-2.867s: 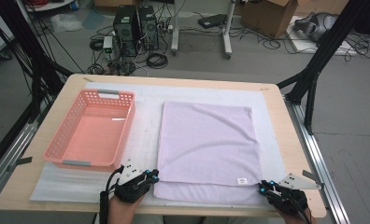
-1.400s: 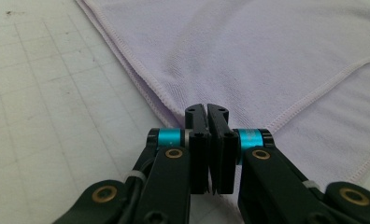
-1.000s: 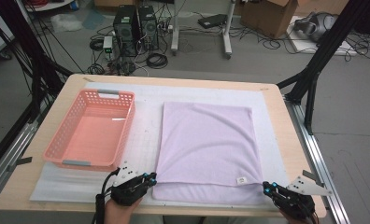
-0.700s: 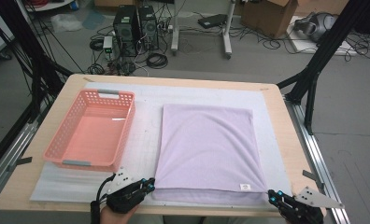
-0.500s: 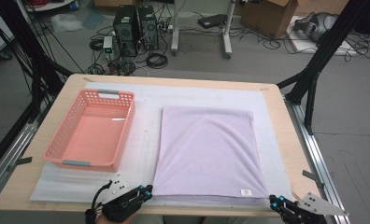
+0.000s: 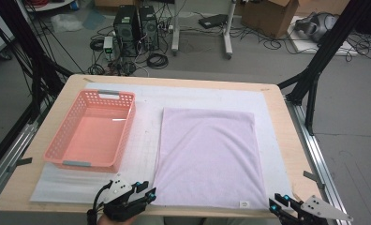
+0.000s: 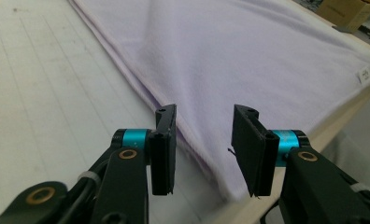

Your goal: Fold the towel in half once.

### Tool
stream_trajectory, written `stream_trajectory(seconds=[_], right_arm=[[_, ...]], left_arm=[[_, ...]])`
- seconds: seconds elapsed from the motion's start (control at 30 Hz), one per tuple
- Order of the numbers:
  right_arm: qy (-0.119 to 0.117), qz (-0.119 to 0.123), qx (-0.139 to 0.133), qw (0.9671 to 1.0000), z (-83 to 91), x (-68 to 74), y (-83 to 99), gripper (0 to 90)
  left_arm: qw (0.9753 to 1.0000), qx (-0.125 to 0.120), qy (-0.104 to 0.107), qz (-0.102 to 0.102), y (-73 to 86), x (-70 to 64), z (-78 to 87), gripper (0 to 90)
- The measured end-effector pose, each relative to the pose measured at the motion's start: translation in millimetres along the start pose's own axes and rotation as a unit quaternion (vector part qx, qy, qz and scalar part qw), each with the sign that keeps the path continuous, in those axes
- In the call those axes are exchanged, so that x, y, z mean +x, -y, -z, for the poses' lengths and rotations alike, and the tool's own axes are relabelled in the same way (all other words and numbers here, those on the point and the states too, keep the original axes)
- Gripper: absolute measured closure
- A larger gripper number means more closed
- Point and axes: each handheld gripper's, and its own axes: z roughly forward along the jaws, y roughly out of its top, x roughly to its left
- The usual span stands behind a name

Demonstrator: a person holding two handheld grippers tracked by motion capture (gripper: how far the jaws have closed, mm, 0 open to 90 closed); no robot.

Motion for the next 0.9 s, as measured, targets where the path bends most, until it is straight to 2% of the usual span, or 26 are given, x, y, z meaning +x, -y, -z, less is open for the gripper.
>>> stream_trajectory(seconds=[0.1, 0.27, 0.47, 0.57, 0.63, 0.67, 0.7, 0.73, 0.8, 0.87, 0.9], right_arm=[[0.023, -0.010, 0.011, 0.9996, -13.7, -9.3, -3.9, 68.7], [0.043, -0.020, 0.022, 0.9987, -40.2, -21.1, -16.0, 73.3], [0.048, -0.034, 0.033, 0.9977, -76.9, -32.9, -36.3, 72.5], [0.052, -0.057, 0.030, 0.9966, -96.8, -39.9, -45.2, 63.8], [0.051, -0.058, 0.039, 0.9963, -110.0, -42.2, -49.0, 66.6], [0.054, -0.047, 0.052, 0.9961, -115.5, -43.3, -51.2, 72.8], [0.055, -0.035, 0.058, 0.9962, -118.1, -43.3, -53.2, 81.6], [0.062, -0.025, 0.063, 0.9958, -118.6, -43.5, -54.6, 83.9], [0.096, -0.015, 0.071, 0.9928, -115.8, -44.7, -56.0, 84.6], [0.094, -0.029, 0.069, 0.9928, -112.0, -47.8, -53.0, 83.5], [0.095, -0.025, 0.068, 0.9928, -111.2, -47.3, -52.9, 82.0]], left_arm=[[1.0000, -0.007, -0.005, -0.001, -7.0, 5.4, -4.9, 60.5], [0.9998, -0.014, -0.013, 0.002, -15.8, 13.0, -12.0, 62.7], [0.9999, -0.008, -0.013, 0.003, -22.3, 22.5, -25.3, 63.5], [0.9999, -0.009, -0.011, 0.009, -27.3, 28.6, -33.6, 62.9], [0.9999, -0.007, -0.008, 0.010, -31.3, 32.9, -39.8, 62.6], [0.9999, -0.005, -0.008, 0.009, -33.5, 35.4, -42.8, 62.4], [0.9999, -0.005, -0.009, 0.011, -35.8, 37.7, -46.0, 62.4], [0.9999, -0.003, -0.010, 0.011, -38.3, 40.3, -48.7, 62.4], [0.9999, -0.001, -0.010, 0.013, -43.5, 45.3, -54.6, 62.4], [0.9998, 0.004, -0.011, 0.017, -48.3, 50.8, -61.7, 62.4], [0.9997, 0.007, -0.012, 0.017, -50.4, 53.6, -66.1, 62.4]])
